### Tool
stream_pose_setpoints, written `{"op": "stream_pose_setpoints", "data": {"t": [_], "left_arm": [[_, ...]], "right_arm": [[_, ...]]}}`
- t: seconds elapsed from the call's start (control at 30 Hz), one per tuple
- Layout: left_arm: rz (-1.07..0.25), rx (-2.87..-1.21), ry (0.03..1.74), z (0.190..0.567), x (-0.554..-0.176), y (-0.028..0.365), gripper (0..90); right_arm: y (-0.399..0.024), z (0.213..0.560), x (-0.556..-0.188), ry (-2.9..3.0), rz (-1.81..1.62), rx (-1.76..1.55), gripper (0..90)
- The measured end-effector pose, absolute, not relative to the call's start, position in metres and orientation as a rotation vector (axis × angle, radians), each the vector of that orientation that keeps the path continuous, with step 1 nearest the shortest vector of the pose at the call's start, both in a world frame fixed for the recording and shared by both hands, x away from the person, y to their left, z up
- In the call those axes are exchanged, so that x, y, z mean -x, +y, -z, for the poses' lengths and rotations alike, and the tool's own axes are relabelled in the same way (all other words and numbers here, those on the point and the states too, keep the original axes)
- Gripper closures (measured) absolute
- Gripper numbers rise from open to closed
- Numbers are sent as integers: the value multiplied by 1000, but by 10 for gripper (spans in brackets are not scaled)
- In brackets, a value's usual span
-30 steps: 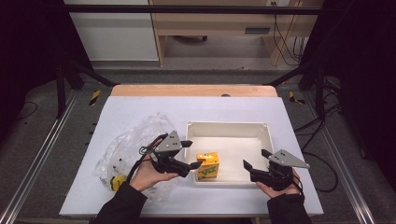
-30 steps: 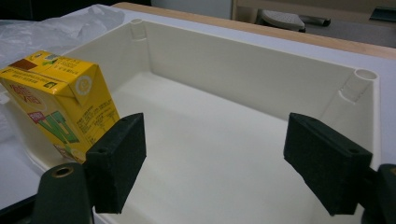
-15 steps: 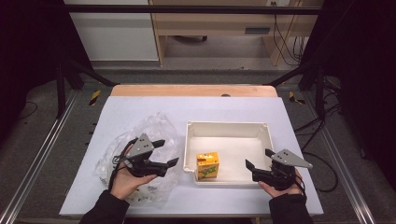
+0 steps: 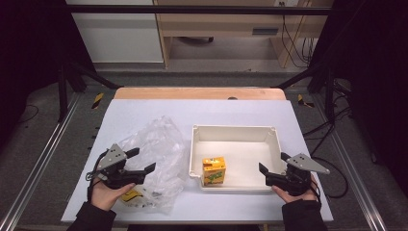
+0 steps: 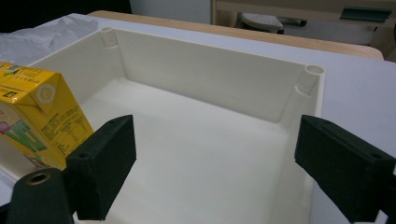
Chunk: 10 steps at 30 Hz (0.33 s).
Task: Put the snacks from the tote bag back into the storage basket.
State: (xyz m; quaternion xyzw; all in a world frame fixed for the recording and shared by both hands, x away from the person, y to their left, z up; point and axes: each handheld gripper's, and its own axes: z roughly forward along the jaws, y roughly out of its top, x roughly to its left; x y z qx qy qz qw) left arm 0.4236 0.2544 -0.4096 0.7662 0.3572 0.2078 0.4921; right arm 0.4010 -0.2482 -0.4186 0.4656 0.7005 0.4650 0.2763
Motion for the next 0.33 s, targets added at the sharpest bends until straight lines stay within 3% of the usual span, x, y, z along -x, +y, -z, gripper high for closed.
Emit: {"op": "stream_pose_setpoints", "data": {"t": [0.33], "left_arm": [[-567, -1809, 945, 416, -414, 282, 171]], "right_arm": [[-253, 419, -401, 1866, -1232, -1257, 128]]}}
